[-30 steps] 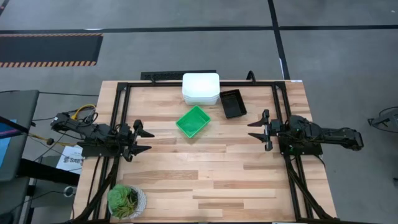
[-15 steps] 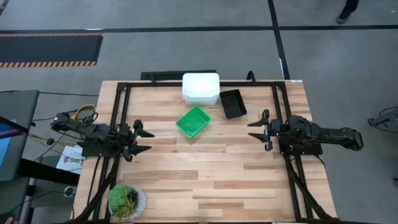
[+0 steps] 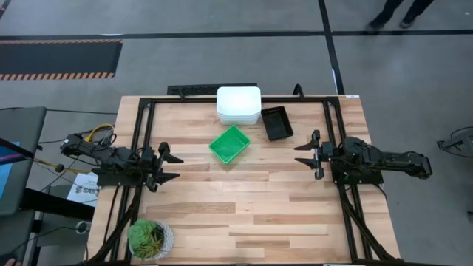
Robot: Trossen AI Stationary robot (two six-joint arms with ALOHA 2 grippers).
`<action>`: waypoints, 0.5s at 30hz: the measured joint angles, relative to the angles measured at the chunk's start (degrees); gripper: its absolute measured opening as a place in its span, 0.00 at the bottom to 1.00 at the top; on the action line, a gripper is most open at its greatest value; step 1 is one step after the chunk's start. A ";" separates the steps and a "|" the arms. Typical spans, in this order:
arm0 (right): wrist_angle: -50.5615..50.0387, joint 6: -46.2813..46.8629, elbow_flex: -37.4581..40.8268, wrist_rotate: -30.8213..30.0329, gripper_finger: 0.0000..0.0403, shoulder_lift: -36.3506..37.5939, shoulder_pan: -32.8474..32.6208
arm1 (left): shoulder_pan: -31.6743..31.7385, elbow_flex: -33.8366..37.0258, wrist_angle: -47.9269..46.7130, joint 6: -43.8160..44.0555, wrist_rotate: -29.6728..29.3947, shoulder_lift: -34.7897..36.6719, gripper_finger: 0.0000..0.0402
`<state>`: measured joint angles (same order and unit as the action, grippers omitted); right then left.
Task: Stack baskets by color
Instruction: Return to Home Position
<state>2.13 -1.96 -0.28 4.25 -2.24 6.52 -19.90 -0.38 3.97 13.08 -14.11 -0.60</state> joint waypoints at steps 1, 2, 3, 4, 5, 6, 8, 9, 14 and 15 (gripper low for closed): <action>0.00 0.00 0.01 0.00 0.51 0.00 0.00 | 0.00 0.00 0.00 0.00 0.00 0.00 0.64; 0.00 0.00 0.00 0.00 0.52 0.00 0.00 | 0.00 0.00 0.00 0.00 -0.02 0.00 0.64; 0.00 0.00 0.01 0.00 0.52 0.00 0.00 | 0.00 0.00 0.00 0.00 0.00 0.00 0.64; 0.00 0.02 0.01 0.00 0.52 0.00 0.00 | 0.00 0.00 0.00 0.00 0.00 0.00 0.64; 0.00 0.00 0.00 0.01 0.52 0.00 0.00 | 0.00 0.00 0.00 0.00 0.00 0.00 0.64; 0.00 0.00 0.00 0.00 0.52 0.00 0.00 | 0.00 0.00 0.00 0.00 0.00 0.00 0.64; 0.00 0.00 -0.01 0.02 0.52 0.00 0.00 | 0.00 0.00 0.00 0.00 -0.01 0.00 0.64; 0.00 0.00 0.01 0.00 0.52 0.00 0.00 | 0.00 0.00 0.00 0.00 0.00 0.00 0.64; 0.00 0.00 0.01 0.00 0.51 0.00 0.00 | 0.00 0.00 0.00 0.00 0.00 0.00 0.64; 0.00 0.00 0.01 0.00 0.51 0.00 0.00 | 0.00 0.00 0.00 0.00 0.00 0.00 0.64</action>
